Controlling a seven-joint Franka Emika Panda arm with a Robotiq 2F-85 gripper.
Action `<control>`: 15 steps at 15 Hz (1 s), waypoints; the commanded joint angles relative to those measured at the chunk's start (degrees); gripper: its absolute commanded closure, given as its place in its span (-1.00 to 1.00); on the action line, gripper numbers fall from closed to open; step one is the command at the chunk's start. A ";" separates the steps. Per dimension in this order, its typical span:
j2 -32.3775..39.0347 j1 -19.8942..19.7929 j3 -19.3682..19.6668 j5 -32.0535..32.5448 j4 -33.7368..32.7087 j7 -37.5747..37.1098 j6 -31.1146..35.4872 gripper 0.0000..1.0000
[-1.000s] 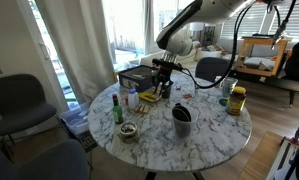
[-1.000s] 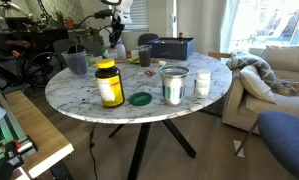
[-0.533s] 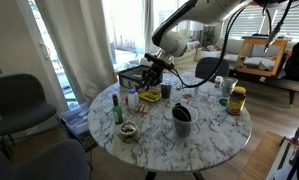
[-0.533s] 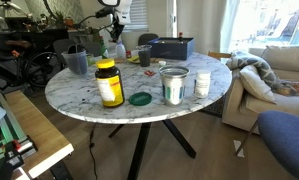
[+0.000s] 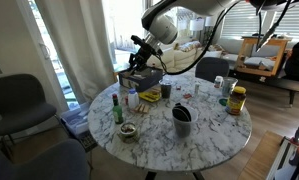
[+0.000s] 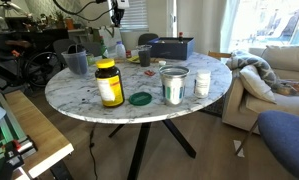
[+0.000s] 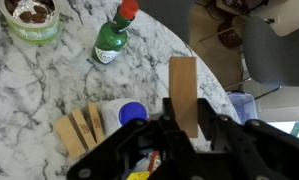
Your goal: Put one wooden chip on top of the white bottle with a blue cap
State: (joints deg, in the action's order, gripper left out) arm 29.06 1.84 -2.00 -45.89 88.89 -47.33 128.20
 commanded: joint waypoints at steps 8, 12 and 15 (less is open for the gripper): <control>0.96 2.59 3.24 15.59 -1.67 -10.21 -4.29 0.86; 0.44 0.92 0.78 13.46 -0.65 -8.64 -3.69 0.43; 1.44 1.41 1.21 14.47 -1.48 -10.25 -3.59 0.86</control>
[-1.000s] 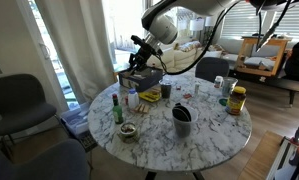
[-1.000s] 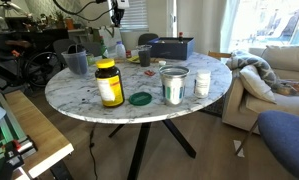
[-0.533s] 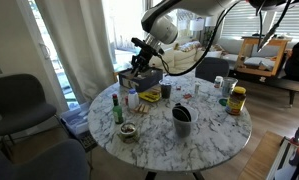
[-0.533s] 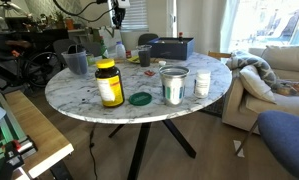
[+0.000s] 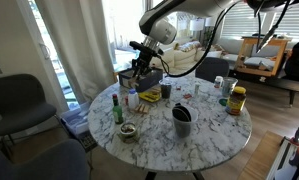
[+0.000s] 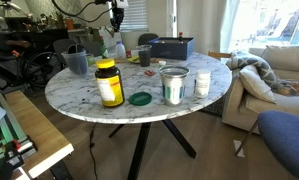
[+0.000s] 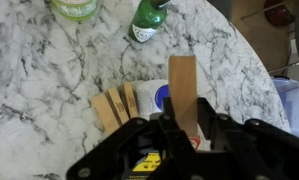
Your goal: Put one wooden chip on top of the white bottle with a blue cap
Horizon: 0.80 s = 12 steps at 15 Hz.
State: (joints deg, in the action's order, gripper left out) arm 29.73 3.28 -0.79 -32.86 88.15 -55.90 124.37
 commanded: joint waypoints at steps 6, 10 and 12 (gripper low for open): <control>4.67 -1.43 -0.60 -0.73 -4.45 -6.12 -1.33 0.86; 7.07 -2.14 -1.19 -2.55 -6.04 -8.92 -2.27 0.86; 5.53 -1.56 -0.78 -1.04 -3.97 -7.62 -0.97 0.43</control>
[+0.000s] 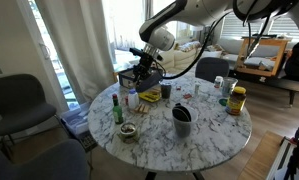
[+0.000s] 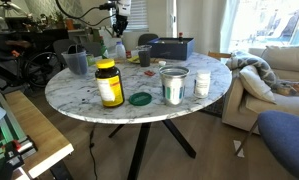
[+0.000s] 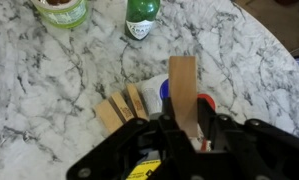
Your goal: Put one wooden chip on top of the white bottle with a blue cap
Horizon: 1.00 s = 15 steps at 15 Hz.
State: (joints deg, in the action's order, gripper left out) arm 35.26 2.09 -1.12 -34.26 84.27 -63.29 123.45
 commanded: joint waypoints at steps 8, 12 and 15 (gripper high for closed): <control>1.45 0.38 -0.89 -0.11 -1.58 -2.56 1.07 0.86; 1.63 0.79 0.12 1.94 -2.03 -6.45 0.53 0.86; 1.99 0.52 -0.01 1.86 -2.52 -7.81 0.55 0.86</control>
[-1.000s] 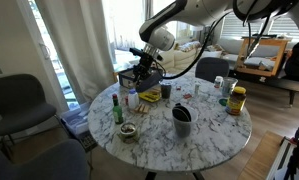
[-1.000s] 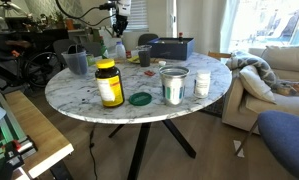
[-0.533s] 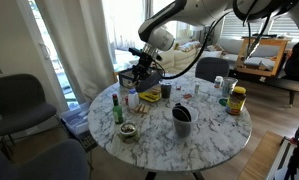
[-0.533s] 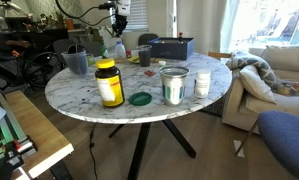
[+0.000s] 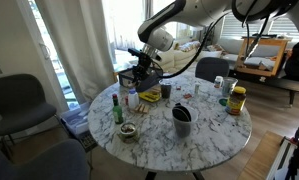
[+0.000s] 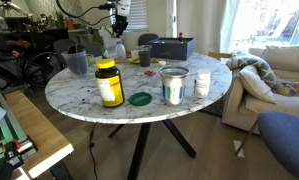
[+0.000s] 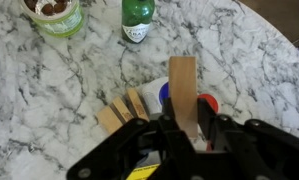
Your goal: Put one wooden chip on top of the white bottle with a blue cap
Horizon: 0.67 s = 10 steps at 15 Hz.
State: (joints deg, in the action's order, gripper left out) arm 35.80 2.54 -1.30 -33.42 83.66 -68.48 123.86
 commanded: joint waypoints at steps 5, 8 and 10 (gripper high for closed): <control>3.07 0.03 -0.14 0.89 -3.50 -3.58 0.24 0.86; 4.06 0.03 -0.32 0.92 -4.48 -3.95 -0.04 0.86; 4.57 0.23 -0.43 1.22 -5.09 -3.99 -0.23 0.86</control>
State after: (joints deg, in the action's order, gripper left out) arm 38.56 2.56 -1.40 -33.41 80.89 -70.81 123.86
